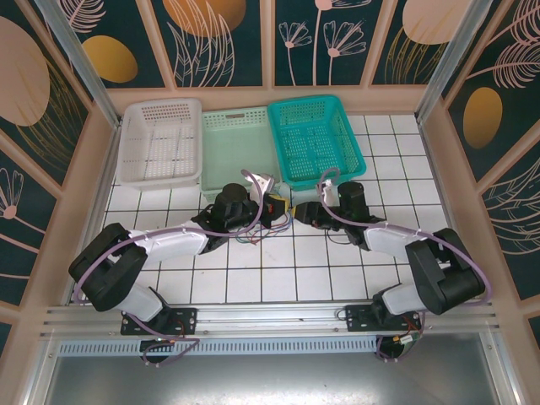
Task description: Untangle the cables
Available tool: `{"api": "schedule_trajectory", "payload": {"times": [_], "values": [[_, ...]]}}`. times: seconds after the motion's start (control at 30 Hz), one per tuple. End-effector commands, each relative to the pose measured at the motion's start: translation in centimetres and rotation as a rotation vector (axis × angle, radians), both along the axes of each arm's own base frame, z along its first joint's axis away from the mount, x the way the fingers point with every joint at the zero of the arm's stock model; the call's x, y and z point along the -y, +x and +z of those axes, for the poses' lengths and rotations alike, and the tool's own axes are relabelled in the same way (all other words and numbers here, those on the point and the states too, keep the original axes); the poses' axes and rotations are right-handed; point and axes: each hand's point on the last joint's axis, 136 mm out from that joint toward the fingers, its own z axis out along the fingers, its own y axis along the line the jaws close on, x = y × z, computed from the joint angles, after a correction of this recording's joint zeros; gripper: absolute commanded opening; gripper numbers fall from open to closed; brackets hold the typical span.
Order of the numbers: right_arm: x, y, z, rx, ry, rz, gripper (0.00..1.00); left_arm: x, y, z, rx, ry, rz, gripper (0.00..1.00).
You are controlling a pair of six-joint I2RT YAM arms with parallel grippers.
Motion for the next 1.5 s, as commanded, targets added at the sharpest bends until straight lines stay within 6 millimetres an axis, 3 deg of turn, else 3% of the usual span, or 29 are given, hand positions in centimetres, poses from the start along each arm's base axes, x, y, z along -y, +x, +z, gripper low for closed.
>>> {"api": "schedule_trajectory", "payload": {"times": [0.0,0.43,0.6,1.0,1.23,1.3,1.4,1.47], "values": [[-0.9,0.3,1.2,0.029,0.023,0.031,0.42,0.2,-0.2,2.0,0.059,-0.036,-0.008,0.0],[-0.9,0.3,-0.2,0.006,-0.005,0.015,0.15,0.2,-0.1,3.0,0.088,-0.068,-0.002,0.0],[0.2,0.2,-2.0,-0.018,-0.096,-0.023,0.02,-0.9,-0.2,4.9,0.137,-0.092,0.039,0.0],[5.7,-1.4,-8.9,-0.156,-0.445,-0.143,0.0,-5.5,-1.1,10.1,0.276,-0.133,0.183,0.0],[7.6,-1.5,-9.6,-0.155,-0.534,-0.195,0.0,-7.7,-1.6,12.9,0.341,-0.168,0.252,0.0],[7.0,-1.3,-8.8,-0.129,-0.498,-0.176,0.15,-7.7,-1.7,13.0,0.34,-0.17,0.25,0.0],[5.7,-0.9,-6.2,-0.047,-0.413,-0.142,0.49,-7.6,-1.4,12.2,0.317,-0.155,0.256,0.01],[5.2,-0.6,-4.1,0.024,-0.371,-0.136,0.6,-7.5,-1.2,11.7,0.298,-0.152,0.265,0.01]]}}
